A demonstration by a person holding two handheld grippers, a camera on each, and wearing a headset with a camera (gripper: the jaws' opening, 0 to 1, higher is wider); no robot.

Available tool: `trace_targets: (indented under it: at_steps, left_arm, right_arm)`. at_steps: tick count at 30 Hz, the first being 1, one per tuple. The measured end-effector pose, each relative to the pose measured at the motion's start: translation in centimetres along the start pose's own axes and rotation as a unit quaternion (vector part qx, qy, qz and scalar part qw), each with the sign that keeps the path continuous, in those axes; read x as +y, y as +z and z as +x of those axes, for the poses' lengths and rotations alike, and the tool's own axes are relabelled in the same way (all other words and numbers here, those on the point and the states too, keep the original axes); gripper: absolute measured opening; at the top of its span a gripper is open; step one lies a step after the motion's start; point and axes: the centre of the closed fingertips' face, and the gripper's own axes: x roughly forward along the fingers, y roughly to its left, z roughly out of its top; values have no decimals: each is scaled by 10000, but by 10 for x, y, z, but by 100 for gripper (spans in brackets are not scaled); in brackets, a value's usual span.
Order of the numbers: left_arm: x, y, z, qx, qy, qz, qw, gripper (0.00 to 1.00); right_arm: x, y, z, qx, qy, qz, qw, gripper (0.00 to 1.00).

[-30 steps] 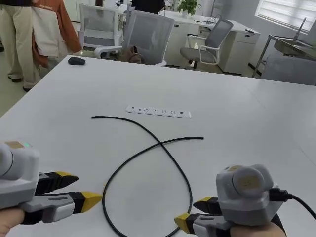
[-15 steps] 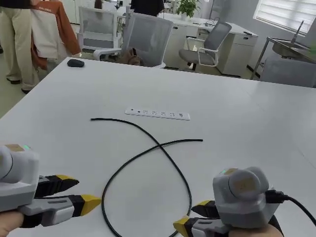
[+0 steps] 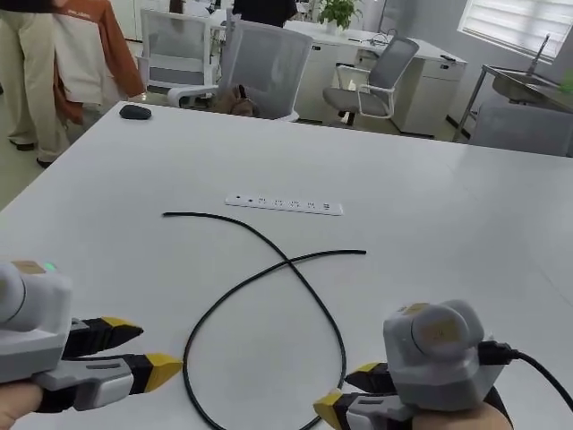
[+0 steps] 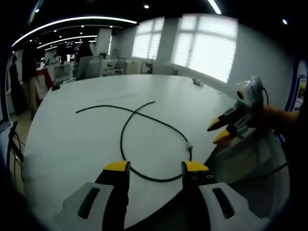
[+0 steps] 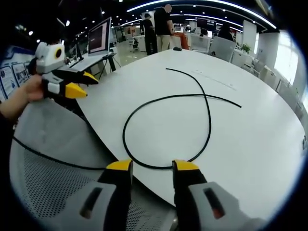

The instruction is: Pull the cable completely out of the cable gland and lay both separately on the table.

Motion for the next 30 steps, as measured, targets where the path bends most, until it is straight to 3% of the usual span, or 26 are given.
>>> trace_targets:
  at_steps: [2,20,22,25,28,30]
  left_arm:
    - [0,0,0,-5,-2,1,10000,44]
    - [-6,-3,3,105,-133,-5,9999,44]
    - [-6,1,3,70,-154,-17,9999,43]
    - [-15,19,2,-203,-323,-186,9991,43]
    - [-23,28,7,-156,-424,15,9990,41]
    - [-30,31,15,-43,-496,169,9986,42]
  right_arm:
    - [0,1,0,-21,8,-18,10000,28]
    - [-5,5,-4,-118,-93,-36,9999,29]
    - [-8,7,-5,-146,-121,-43,9998,30]
    - [-12,13,-10,-227,-228,-130,9994,30]
    - [-23,7,-20,38,-569,-686,9960,30]
    - [-24,1,-25,124,-597,-711,9956,30]
